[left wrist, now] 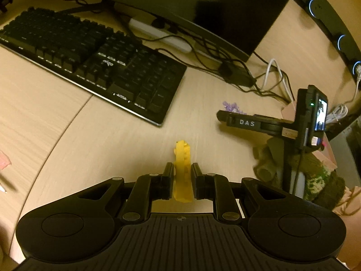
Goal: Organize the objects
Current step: 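Grasp the purple snowflake piece with the right gripper while the left holds the brick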
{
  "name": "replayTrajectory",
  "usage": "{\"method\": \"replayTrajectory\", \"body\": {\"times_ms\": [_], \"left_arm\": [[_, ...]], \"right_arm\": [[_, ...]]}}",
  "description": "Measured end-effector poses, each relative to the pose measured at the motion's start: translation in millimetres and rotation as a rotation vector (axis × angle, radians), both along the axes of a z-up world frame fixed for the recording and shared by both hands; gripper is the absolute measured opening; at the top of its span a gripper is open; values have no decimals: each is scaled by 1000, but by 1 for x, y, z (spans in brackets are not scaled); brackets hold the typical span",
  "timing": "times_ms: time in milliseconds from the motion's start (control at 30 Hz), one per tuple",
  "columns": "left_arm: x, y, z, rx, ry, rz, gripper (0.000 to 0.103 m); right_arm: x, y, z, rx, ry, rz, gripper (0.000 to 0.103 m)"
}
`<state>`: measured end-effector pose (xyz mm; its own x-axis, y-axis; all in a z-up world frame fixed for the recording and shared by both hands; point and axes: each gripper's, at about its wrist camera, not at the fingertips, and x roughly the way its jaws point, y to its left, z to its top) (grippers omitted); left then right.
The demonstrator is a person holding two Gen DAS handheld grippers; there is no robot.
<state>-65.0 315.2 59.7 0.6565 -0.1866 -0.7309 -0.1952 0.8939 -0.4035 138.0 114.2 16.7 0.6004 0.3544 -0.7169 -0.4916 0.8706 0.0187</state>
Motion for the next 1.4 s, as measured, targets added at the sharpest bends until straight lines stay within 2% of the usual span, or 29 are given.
{"method": "replayTrajectory", "body": {"times_ms": [67, 133, 200, 433, 600, 1000, 1133, 1300, 1400], "left_arm": [[2, 0, -2, -2, -4, -15, 19], [6, -1, -4, -2, 1, -30, 19], [12, -4, -6, -10, 6, -46, 19], [29, -34, -11, -31, 11, -167, 19], [38, -59, -17, -30, 31, -247, 19], [48, -164, -19, -64, 50, -536, 19], [44, -198, -17, -66, 52, -585, 19], [48, -232, -5, -55, 37, -582, 19], [61, -254, 9, -13, 7, -582, 19]], "right_arm": [[3, 4, 0, 0, -7, -1, 99], [1, 5, 4, 3, -16, -10, 81], [-4, 3, 8, 0, -12, -7, 72], [-26, -25, 14, -10, 5, -50, 72], [-63, -64, 33, 4, -12, -107, 72], [-154, -175, 69, -111, 5, -297, 72], [-176, -211, 69, -126, 20, -342, 72], [-197, -253, 66, -76, 31, -372, 72], [-209, -266, 62, -67, 3, -349, 72]]}}
